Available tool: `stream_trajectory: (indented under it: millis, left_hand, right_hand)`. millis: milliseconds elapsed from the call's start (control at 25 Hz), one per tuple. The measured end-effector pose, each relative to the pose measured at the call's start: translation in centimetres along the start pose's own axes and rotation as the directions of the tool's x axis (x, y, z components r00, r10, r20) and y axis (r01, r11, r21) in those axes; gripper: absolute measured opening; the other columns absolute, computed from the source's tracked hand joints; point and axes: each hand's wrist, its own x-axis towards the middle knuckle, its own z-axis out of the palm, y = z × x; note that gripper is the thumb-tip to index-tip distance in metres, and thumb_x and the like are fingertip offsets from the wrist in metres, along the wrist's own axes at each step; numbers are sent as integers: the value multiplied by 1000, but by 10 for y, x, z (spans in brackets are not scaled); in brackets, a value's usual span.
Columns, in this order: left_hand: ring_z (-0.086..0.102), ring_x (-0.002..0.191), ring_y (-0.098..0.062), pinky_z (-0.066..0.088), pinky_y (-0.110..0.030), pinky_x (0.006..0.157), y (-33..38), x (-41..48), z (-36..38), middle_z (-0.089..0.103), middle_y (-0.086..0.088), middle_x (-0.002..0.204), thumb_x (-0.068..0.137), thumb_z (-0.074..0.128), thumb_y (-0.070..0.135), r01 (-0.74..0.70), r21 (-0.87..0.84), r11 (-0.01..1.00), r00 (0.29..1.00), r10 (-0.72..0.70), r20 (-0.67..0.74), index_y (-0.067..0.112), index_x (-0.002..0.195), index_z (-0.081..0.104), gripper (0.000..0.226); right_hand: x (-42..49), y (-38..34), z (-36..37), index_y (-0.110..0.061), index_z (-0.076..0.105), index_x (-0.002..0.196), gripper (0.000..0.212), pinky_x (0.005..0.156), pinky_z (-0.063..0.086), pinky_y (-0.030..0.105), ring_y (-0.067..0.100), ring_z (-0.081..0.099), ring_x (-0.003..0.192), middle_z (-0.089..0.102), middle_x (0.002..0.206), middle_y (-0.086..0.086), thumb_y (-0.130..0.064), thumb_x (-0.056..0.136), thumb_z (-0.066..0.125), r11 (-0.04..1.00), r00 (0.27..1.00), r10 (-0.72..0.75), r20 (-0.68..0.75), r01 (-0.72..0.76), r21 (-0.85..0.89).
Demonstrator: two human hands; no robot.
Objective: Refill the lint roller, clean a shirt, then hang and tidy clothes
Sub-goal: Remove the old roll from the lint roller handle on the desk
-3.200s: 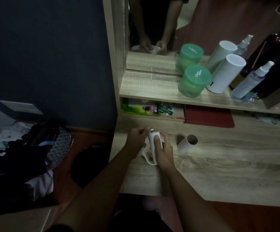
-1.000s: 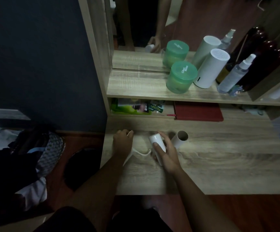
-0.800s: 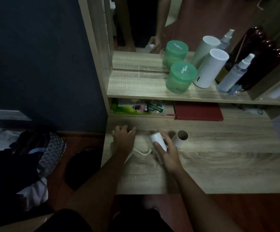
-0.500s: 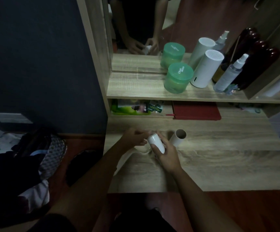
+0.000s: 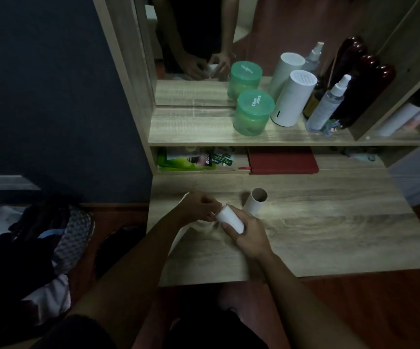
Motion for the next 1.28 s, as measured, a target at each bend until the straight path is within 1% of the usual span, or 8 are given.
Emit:
stream_trajectory:
  millis: [240, 520, 640, 720, 800, 1000, 1120, 1280]
  left_hand:
    - [67, 87, -23, 56, -24, 68, 5, -2, 11, 67, -19, 102, 84, 67, 19, 15, -85, 996, 997, -8, 80, 1, 103, 67, 26]
    - [65, 79, -18, 56, -30, 75, 15, -6, 24, 64, -12, 95, 85, 65, 10, 18, -300, 954, 1000, -10, 29, 8, 97, 64, 12]
    - [63, 85, -21, 51, -35, 83, 0, -1, 39, 66, -12, 100, 79, 73, 21, -106, 109, 988, 981, 122, -154, 8, 104, 66, 29]
    - [60, 94, -24, 44, -30, 85, -13, 0, 54, 64, -12, 106, 75, 74, 34, -176, 473, 863, 969, 238, -73, 7, 110, 65, 45]
    - [54, 103, -26, 37, -29, 86, -21, -3, 70, 58, -12, 112, 79, 69, 34, -215, 619, 756, 968, 249, 31, 7, 115, 60, 46]
    - [55, 105, -31, 34, -34, 96, -35, -1, 92, 59, -16, 110, 80, 64, 23, -281, 760, 586, 941, 322, 100, 0, 109, 62, 36]
    - [61, 91, -30, 44, -31, 86, -37, 4, 92, 64, -15, 96, 71, 74, 26, -279, 802, 528, 929, 361, 85, 1, 95, 66, 35]
    - [47, 118, -28, 32, -32, 98, -31, 0, 95, 52, -15, 128, 87, 60, 33, -200, 750, 631, 958, 287, 14, 2, 129, 48, 53]
  right_hand:
    - [-4, 14, -10, -39, 53, 127, 54, 77, 53, 40, 13, 64, 91, 69, 104, -3, -58, 77, 55, 998, 1000, -23, -3, 23, -54]
    - [-15, 26, -18, -26, 56, 128, 59, 89, 51, 35, 9, 62, 105, 67, 117, -5, -57, 78, 54, 995, 997, 56, -54, -51, 90]
    - [-28, 39, -20, -24, 56, 126, 57, 90, 51, 39, 10, 63, 103, 67, 112, -6, -57, 80, 51, 974, 980, 167, -109, -146, 175]
    - [-36, 48, -21, -28, 57, 120, 52, 82, 53, 46, 15, 65, 92, 68, 99, -6, -59, 79, 49, 951, 962, 242, -129, -209, 228]
    - [-39, 54, -20, -30, 56, 118, 51, 79, 54, 50, 21, 66, 88, 68, 97, -2, -63, 79, 49, 928, 944, 300, -137, -255, 272]
    - [-41, 61, -21, -26, 57, 119, 55, 83, 53, 50, 24, 66, 91, 68, 100, 2, -62, 79, 49, 916, 936, 319, -147, -265, 301]
    - [-39, 60, -21, -28, 58, 117, 52, 81, 54, 50, 25, 67, 88, 68, 97, 2, -61, 79, 51, 903, 936, 322, -144, -258, 343]
    - [-35, 56, -21, -31, 59, 110, 43, 72, 55, 52, 32, 66, 77, 68, 89, 7, -60, 77, 55, 851, 923, 370, -109, -289, 438]
